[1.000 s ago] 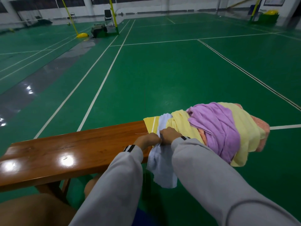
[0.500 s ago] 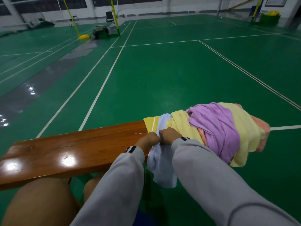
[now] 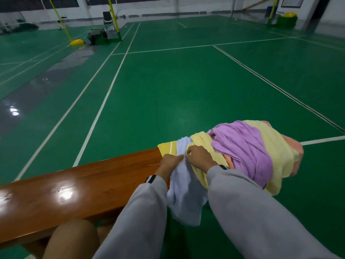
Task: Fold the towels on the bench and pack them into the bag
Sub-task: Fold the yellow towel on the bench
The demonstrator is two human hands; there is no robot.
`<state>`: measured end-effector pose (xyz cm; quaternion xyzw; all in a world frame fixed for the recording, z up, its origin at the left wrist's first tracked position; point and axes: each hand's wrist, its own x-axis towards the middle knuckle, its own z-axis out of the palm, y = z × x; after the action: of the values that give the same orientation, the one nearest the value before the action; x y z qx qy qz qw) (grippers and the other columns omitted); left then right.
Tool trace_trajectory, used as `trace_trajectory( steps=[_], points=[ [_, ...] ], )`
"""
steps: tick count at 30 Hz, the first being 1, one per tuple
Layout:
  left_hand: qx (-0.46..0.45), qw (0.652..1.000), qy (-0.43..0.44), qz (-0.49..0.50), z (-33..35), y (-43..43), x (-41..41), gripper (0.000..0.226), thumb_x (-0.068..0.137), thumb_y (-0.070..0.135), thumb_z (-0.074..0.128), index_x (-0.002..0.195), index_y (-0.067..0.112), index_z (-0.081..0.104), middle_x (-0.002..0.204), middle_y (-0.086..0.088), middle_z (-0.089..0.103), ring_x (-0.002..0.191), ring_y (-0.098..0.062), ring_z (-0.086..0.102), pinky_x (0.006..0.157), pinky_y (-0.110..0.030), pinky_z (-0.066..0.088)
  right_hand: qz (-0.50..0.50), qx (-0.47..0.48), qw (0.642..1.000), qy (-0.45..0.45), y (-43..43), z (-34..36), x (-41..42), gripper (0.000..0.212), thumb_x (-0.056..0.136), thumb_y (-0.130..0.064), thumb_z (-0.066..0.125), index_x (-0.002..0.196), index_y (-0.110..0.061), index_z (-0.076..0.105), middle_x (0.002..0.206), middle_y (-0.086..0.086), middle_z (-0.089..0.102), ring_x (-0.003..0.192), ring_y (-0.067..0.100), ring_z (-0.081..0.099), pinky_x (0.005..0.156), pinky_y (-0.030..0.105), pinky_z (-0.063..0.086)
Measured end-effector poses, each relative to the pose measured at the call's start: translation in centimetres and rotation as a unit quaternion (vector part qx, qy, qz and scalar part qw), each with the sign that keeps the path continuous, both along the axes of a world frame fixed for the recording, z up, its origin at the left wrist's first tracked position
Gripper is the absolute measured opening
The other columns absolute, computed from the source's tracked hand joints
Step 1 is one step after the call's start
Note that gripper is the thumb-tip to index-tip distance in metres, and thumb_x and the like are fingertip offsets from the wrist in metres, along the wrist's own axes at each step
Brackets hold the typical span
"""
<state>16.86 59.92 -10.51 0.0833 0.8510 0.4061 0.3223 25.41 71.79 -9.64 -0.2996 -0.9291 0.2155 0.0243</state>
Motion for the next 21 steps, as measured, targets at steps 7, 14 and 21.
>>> trace_trajectory(
  steps=[7,14,21],
  points=[
    [0.124,0.990,-0.059,0.002,2.2,0.4,-2.9,0.051,0.087,0.032,0.074,0.125,0.000,0.067,0.126,-0.015,0.068,0.111,-0.029,0.065,0.102,-0.043,0.052,0.004,0.007,0.997,-0.083,0.7,1.0,-0.6,0.031,0.093,-0.038,0.046,0.110,-0.026,0.068,0.110,0.002,0.069,0.095,0.027,0.065,0.082,0.040,0.056],
    [0.322,0.945,-0.064,0.003,12.9,-1.8,-6.0,0.024,0.098,0.021,0.061,0.116,0.008,0.070,0.119,-0.018,0.071,0.113,-0.034,0.066,0.105,-0.050,0.050,-0.093,0.018,0.995,-0.001,-1.0,3.8,-0.5,0.009,0.092,-0.019,0.053,0.088,-0.014,0.058,0.094,0.008,0.063,0.088,0.028,0.061,0.080,0.039,0.055],
    [0.480,0.864,-0.111,-0.100,22.3,-6.6,-3.2,0.037,0.105,0.018,0.051,0.142,0.010,0.052,0.114,-0.017,0.069,0.095,-0.027,0.069,0.079,-0.040,0.060,-0.192,-0.198,0.929,0.248,-6.2,6.8,-2.0,0.070,0.091,-0.073,0.042,0.114,-0.009,0.061,0.111,0.014,0.067,0.102,0.036,0.064,0.086,0.040,0.051]
  ],
)
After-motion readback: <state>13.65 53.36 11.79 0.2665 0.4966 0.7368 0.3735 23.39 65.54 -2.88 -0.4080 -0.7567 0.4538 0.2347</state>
